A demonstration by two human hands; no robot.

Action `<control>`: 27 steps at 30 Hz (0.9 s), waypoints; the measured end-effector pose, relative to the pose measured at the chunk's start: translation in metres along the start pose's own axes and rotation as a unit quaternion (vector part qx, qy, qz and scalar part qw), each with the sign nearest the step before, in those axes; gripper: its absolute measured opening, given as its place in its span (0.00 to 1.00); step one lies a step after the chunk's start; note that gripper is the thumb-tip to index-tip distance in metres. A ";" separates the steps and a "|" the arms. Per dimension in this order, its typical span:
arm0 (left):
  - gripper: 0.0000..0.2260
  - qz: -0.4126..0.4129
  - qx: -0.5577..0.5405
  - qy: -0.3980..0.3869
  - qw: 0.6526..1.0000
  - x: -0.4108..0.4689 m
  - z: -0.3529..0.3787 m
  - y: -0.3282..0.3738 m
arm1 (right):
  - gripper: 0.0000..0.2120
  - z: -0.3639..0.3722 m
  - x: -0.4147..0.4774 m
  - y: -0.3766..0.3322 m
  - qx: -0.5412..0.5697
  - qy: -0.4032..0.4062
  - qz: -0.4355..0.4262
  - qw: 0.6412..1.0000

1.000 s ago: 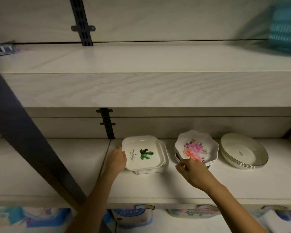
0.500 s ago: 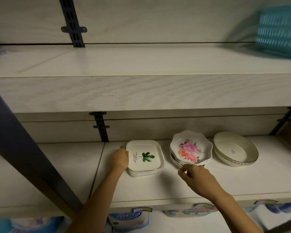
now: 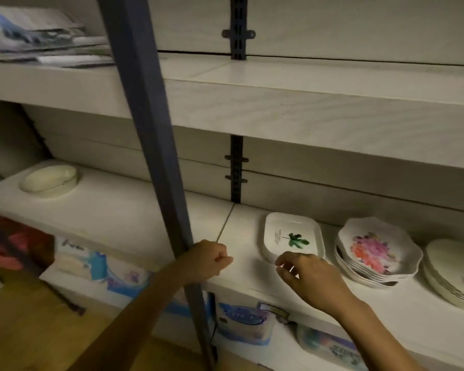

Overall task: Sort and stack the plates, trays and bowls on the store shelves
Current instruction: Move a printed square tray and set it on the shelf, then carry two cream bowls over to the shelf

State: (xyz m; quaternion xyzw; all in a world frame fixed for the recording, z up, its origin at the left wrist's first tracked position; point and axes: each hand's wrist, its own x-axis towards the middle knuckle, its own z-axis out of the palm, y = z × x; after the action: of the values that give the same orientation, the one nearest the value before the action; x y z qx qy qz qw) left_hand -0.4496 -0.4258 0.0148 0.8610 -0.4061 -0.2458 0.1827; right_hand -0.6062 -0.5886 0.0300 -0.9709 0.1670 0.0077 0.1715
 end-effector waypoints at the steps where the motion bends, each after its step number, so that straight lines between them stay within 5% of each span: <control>1: 0.11 -0.002 -0.012 -0.023 1.000 -0.017 -0.004 -0.004 | 0.13 0.003 0.003 -0.013 0.004 -0.009 -0.022 1.000; 4: 0.13 -0.012 -0.016 -0.065 0.998 -0.069 -0.012 -0.019 | 0.12 0.013 0.009 -0.051 0.007 -0.040 -0.106 0.994; 14: 0.17 -0.219 0.078 0.162 0.959 -0.183 -0.044 -0.123 | 0.12 0.042 0.026 -0.176 0.032 -0.115 -0.273 0.955; 27: 0.13 -0.247 0.103 0.265 0.926 -0.235 -0.108 -0.260 | 0.14 0.098 0.102 -0.314 -0.007 -0.096 -0.288 0.953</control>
State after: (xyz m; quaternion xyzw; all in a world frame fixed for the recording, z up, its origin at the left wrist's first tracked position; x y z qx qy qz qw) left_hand -0.3579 -0.0713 0.0336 0.9818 -0.1402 -0.0030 0.1277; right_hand -0.4025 -0.3104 0.0344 -0.9736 -0.1369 0.0522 0.1748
